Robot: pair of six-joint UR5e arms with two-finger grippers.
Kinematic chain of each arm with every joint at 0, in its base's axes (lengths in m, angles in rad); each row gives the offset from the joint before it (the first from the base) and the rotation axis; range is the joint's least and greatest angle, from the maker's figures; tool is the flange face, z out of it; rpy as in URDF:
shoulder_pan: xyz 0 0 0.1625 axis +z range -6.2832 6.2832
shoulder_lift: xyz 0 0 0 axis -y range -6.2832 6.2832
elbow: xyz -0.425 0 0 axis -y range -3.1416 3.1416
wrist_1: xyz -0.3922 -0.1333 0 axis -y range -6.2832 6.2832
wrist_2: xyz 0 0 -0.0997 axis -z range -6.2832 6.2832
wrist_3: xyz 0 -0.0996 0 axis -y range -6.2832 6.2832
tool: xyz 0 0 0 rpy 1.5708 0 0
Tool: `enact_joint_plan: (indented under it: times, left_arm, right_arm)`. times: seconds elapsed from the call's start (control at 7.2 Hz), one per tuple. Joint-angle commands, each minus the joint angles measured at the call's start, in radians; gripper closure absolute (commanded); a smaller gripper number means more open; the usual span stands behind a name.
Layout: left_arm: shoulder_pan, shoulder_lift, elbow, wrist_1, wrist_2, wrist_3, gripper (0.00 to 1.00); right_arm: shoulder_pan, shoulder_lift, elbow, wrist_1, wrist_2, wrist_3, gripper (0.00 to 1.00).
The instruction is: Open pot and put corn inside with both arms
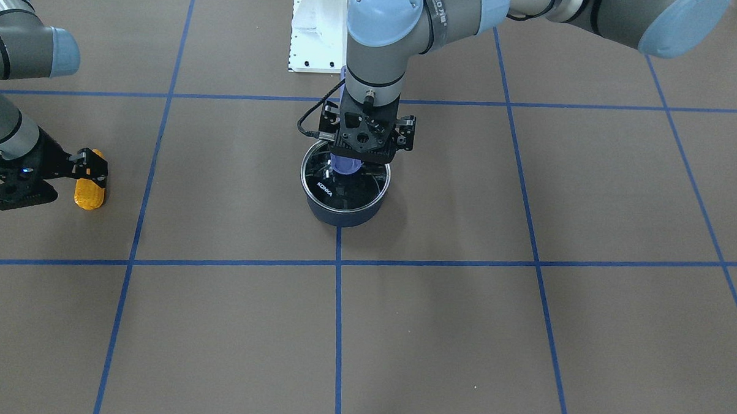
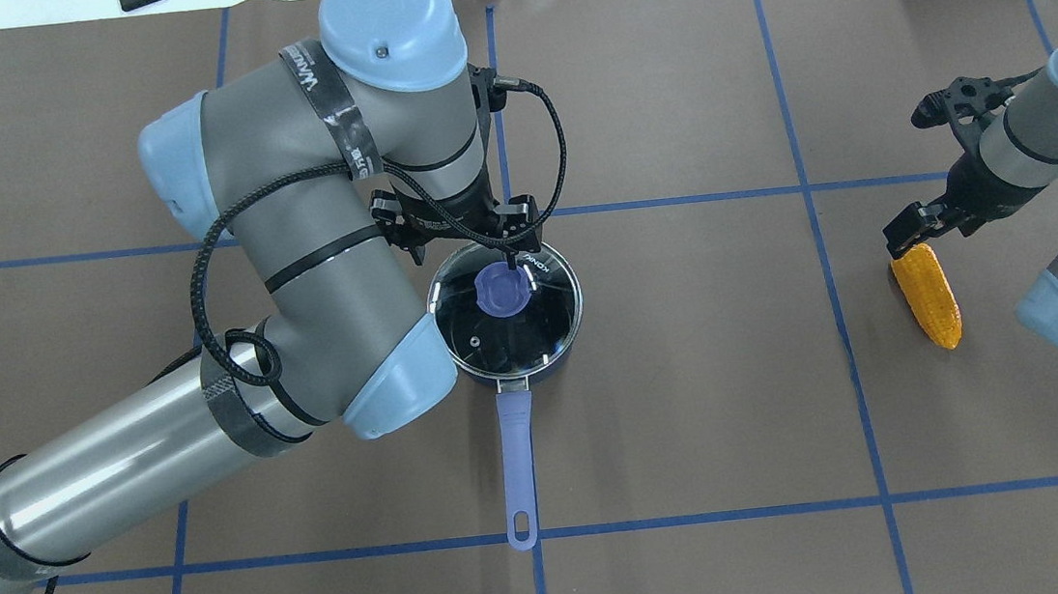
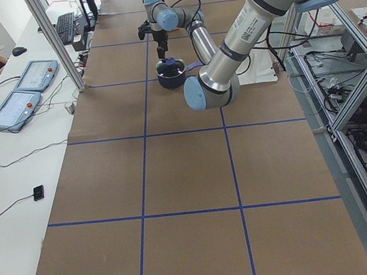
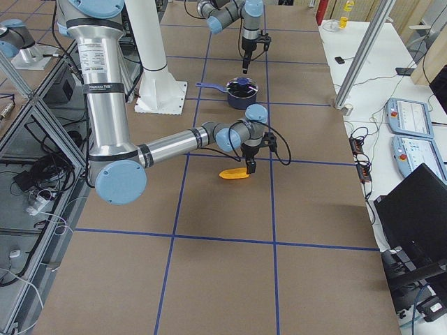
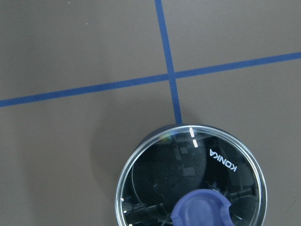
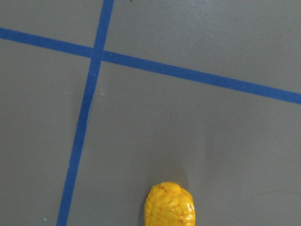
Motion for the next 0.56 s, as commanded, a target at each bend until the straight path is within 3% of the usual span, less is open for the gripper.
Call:
enact_joint_plan:
  times: [0.0,0.42]
  left_arm:
    - [0.018,0.001,-0.001,-0.003,0.003,-0.007,0.01]
    - [0.032,0.002,-0.001,-0.018,-0.007,-0.036,0.01]
  right_arm:
    - [-0.016,-0.012,-0.005,0.004,0.001,-0.002,0.02]
    - [-0.056,-0.044,-0.005,0.01,0.001,-0.009,0.02]
